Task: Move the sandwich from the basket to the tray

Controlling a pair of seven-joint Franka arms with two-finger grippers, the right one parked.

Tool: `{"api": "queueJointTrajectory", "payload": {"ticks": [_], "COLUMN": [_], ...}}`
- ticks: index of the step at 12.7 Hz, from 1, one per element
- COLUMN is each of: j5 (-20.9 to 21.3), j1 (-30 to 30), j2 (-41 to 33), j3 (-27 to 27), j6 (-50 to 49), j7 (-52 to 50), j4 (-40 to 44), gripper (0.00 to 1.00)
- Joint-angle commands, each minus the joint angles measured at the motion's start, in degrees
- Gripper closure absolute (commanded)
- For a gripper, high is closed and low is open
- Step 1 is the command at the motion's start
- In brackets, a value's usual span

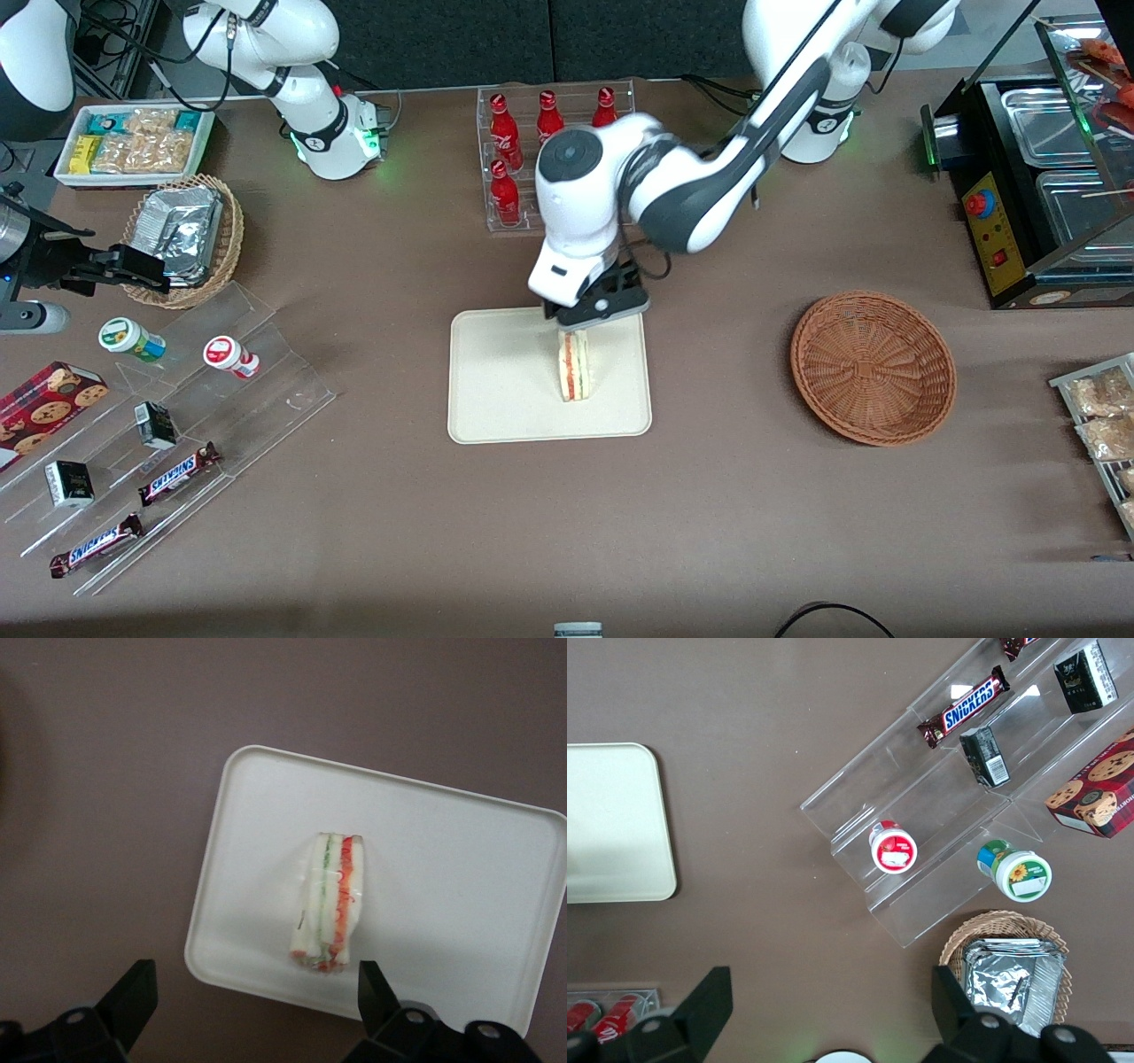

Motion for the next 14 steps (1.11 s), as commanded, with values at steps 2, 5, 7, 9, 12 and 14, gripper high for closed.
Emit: {"api": "queueJointTrajectory", "payload": {"ticks": [2,5,7,9,12,14], "j5": [-9.2,-11.9,-12.7,-14.1,-19.3,-19.4], "j1": [8.7,14.7,18.6,21.3,21.8,21.4], "j2": [-11.9,-16.4,-18.2,-20.8,-25.8,-27.5], "j3": [0.0,0.1,0.0,0.8,10.6,16.3], "j6": [-11.0,-15.2,-17.2,-19.7,-23.8,-26.8], "j7": [12.9,20.5,25.4,32.9,47.6,56.8], "j4": [-2.3,-2.3,-2.4,-2.4,-2.5,-2.4], "gripper": [0.0,0.0,0.0,0.0,0.0,0.0]}}
